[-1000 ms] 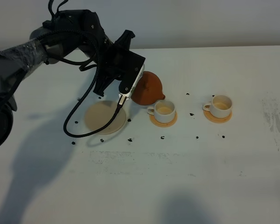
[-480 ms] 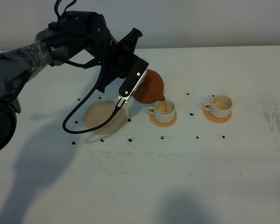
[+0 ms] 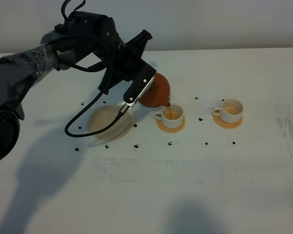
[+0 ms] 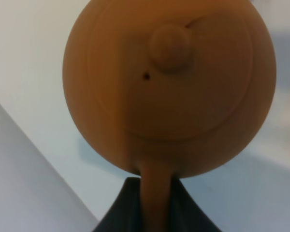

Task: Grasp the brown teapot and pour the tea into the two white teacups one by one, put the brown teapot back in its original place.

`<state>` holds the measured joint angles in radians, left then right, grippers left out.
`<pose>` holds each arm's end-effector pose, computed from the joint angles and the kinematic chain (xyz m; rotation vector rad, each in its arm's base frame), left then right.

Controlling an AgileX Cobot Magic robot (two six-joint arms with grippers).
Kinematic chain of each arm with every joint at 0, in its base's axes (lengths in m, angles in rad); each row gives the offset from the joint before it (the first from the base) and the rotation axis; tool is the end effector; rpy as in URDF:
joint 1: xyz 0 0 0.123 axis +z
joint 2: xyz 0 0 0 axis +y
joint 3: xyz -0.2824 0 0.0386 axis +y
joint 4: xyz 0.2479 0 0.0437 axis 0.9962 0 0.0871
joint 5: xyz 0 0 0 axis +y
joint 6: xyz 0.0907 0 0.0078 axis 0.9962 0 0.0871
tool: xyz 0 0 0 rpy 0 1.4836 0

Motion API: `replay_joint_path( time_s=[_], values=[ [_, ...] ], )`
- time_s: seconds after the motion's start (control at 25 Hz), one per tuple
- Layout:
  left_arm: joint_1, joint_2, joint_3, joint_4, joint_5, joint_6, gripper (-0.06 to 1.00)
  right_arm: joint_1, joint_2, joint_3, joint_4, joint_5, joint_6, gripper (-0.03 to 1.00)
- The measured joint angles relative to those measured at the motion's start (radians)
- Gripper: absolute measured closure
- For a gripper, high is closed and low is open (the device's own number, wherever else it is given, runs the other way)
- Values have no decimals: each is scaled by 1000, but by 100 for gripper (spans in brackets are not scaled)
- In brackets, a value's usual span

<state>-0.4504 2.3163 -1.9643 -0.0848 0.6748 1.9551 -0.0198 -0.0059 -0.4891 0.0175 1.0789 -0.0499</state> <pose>0.4673 -0.2313 0.1865 2.3892 0.9891 0.5064 -0.0052 0.0015 0.2727 -0.0321 2.0672 -0.0219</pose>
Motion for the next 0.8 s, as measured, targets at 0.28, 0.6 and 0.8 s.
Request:
replay_joint_path(
  time_s=[0.28, 0.6, 0.8],
  values=[
    [-15, 0, 0, 12, -26, 8, 87, 0, 0, 0, 0, 0, 0, 75],
    [-19, 0, 0, 26, -32, 20, 87, 0, 0, 0, 0, 0, 0, 75],
    [-20, 0, 0, 26, -34, 43, 87, 0, 0, 0, 0, 0, 0, 75]
  ],
)
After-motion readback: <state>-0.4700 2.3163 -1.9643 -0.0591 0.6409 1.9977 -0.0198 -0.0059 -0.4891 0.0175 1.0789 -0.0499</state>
